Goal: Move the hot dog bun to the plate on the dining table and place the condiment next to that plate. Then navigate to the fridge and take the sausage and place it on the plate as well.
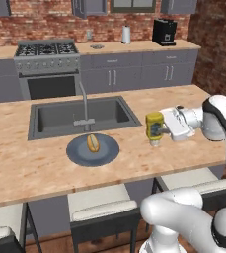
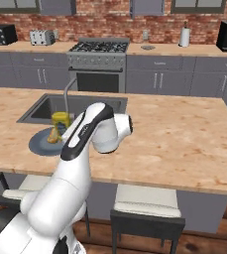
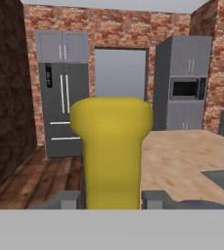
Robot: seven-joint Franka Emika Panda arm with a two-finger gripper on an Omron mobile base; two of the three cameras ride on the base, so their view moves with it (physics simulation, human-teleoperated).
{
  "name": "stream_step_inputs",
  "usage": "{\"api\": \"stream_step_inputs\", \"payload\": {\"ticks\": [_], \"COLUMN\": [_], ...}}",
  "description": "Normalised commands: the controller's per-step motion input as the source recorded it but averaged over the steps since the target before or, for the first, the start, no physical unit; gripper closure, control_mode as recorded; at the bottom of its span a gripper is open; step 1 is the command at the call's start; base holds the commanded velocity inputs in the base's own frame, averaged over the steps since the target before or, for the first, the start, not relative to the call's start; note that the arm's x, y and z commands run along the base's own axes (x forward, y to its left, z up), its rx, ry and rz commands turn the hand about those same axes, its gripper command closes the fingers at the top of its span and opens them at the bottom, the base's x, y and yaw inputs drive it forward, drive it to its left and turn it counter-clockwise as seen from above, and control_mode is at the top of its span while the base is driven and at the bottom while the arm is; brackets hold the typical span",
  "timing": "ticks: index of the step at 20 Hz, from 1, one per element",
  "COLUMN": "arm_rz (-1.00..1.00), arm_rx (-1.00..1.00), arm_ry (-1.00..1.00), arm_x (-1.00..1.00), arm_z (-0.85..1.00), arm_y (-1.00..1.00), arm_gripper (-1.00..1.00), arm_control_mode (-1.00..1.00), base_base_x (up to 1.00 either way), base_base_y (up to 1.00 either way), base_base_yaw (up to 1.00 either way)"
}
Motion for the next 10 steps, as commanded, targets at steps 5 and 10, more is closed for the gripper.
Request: {"api": "stream_step_inputs", "payload": {"ticks": [5, 10], "arm_rz": [0.13, 0.09], "arm_rx": [0.00, 0.05], "arm_ry": [-0.01, 0.00], "arm_x": [0.37, 0.62], "arm_z": [-0.58, -0.53], "arm_y": [0.00, 0.00], "arm_gripper": [1.00, 1.00], "arm_control_mode": [-1.00, -1.00], "base_base_x": [0.00, 0.00], "base_base_y": [0.00, 0.00], "base_base_yaw": [0.00, 0.00]}}
